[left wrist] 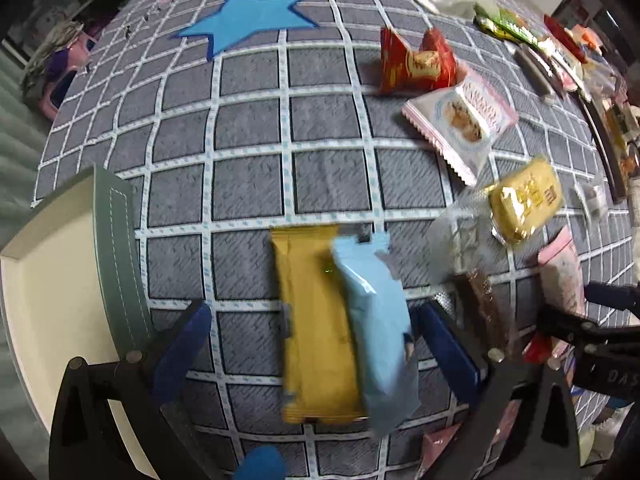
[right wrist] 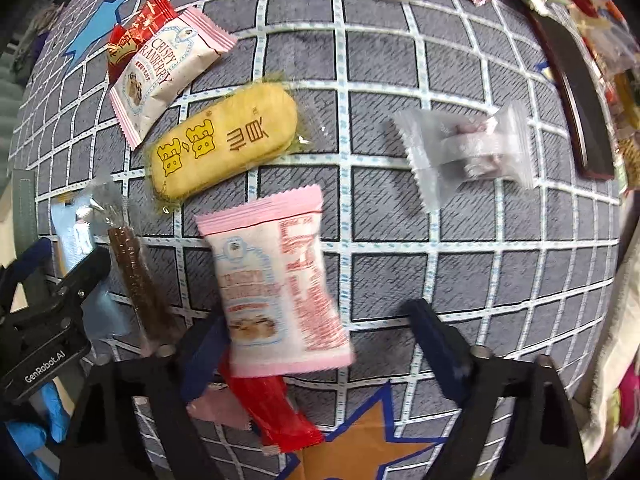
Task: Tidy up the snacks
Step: 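Grasp the yellow bar with the left gripper while the right gripper grasps the pink Crispy Cranberry packet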
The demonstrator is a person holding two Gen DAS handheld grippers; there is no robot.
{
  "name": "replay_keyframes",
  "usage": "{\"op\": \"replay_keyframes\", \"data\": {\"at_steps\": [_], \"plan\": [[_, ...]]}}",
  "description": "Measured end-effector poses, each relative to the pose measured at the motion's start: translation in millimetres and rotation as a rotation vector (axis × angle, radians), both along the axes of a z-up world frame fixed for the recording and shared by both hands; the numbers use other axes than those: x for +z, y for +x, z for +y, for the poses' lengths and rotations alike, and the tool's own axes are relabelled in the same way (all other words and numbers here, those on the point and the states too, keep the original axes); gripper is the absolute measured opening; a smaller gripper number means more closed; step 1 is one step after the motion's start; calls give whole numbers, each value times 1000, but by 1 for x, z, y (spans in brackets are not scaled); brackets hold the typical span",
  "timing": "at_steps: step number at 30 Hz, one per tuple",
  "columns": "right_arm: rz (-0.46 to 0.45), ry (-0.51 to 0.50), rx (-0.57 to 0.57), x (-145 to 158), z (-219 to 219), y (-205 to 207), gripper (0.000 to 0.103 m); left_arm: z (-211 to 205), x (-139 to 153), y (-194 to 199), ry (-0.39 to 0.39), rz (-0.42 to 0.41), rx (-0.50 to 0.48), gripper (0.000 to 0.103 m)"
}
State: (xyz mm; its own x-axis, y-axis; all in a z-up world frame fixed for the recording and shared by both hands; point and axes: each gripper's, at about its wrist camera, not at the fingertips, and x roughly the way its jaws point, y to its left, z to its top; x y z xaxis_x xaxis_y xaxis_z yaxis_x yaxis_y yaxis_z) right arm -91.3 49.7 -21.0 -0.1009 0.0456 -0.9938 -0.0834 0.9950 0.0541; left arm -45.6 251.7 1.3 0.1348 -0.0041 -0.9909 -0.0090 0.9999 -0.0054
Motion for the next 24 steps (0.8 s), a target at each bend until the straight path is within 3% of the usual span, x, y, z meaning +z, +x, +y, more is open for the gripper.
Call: {"op": "replay_keyframes", "data": {"at_steps": [4, 6, 7, 8, 10, 13, 17, 19, 20, 24], "plan": [[-2, 2, 12, 1, 4, 18, 81, -4, 1, -6, 1, 47, 17, 103], [-13, 5, 22, 2, 13, 17, 71, -4, -5, 1, -5, 72, 22, 101], [-28, 8, 37, 5, 22, 10, 49, -3, -2, -2, -6, 61, 32, 93], [-42, 14, 57, 9, 31, 6, 43, -1, 1, 1, -15, 43, 32, 88], [-12, 91, 43, 11, 32, 5, 43, 1, 8, 0, -55, 22, 21, 62], [5, 148, -15, 15, 20, -11, 43, 7, 10, -2, -121, 22, 29, 48], [34, 222, -109, 11, -3, -12, 43, 11, 17, -11, -101, -5, 33, 52], [37, 235, -138, 12, -11, -8, 43, 18, 20, -17, -107, -16, 34, 69], [36, 238, -147, 13, -14, -5, 43, 21, 23, -17, -102, -26, 41, 72], [39, 248, -155, 14, -14, 10, 43, 23, 25, -16, -88, 0, 62, 73]]}}
